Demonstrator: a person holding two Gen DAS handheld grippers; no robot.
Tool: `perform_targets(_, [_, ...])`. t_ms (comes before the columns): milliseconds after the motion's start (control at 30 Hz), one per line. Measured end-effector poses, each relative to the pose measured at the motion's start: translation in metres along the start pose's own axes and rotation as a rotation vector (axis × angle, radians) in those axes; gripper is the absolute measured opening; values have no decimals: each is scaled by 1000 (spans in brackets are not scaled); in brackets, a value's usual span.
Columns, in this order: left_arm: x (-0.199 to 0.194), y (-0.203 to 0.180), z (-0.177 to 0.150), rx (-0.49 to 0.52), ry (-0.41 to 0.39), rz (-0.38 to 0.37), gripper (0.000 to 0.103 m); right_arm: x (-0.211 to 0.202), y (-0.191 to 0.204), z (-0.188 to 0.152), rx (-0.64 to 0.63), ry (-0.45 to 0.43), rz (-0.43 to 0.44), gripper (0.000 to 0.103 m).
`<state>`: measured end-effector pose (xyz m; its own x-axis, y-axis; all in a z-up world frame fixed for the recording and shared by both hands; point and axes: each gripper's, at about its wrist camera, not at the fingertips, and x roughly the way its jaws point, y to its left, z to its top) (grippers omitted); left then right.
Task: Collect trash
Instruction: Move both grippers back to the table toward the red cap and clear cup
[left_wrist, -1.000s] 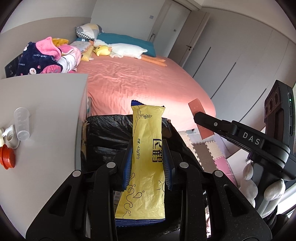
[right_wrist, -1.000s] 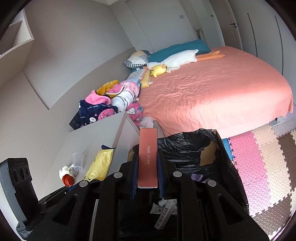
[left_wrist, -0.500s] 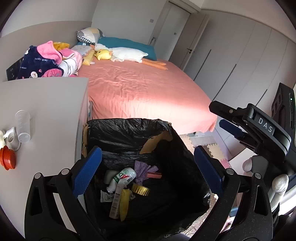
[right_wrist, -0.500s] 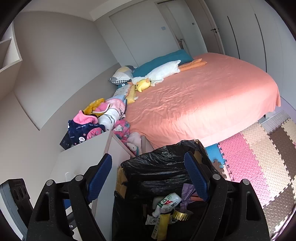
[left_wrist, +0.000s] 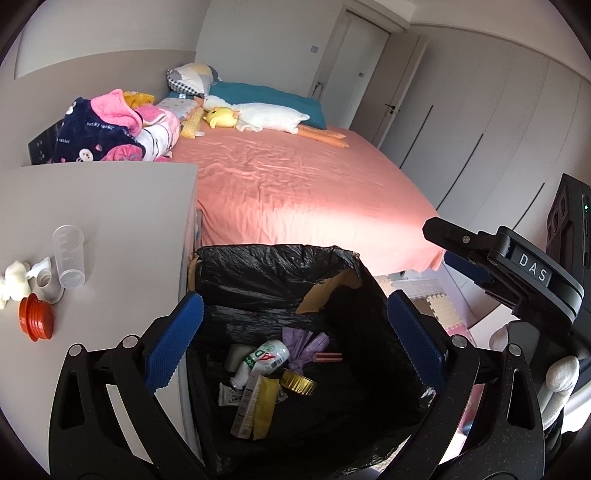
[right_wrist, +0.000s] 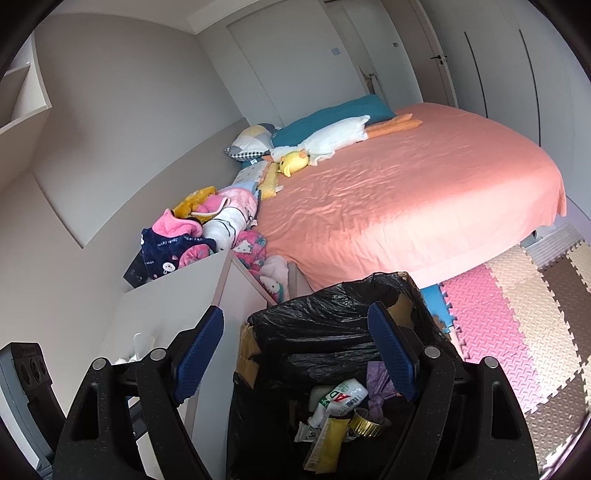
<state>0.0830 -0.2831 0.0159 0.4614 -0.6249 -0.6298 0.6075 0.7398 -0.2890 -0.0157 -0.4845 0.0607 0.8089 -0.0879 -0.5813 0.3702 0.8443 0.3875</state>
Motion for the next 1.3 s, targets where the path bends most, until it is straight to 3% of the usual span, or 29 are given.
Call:
perform_targets(667, [-33, 63, -16, -56, -56, 236, 96, 33, 67, -28, -118, 83, 101, 81])
perform_targets(1033, [-43, 110, -25, -123, -47, 333, 96, 61, 108, -44, -185, 147, 141, 81])
perform_targets(1300, [-43, 146, -30, -178, -26, 449, 94, 84, 135, -52, -226, 182, 179, 81])
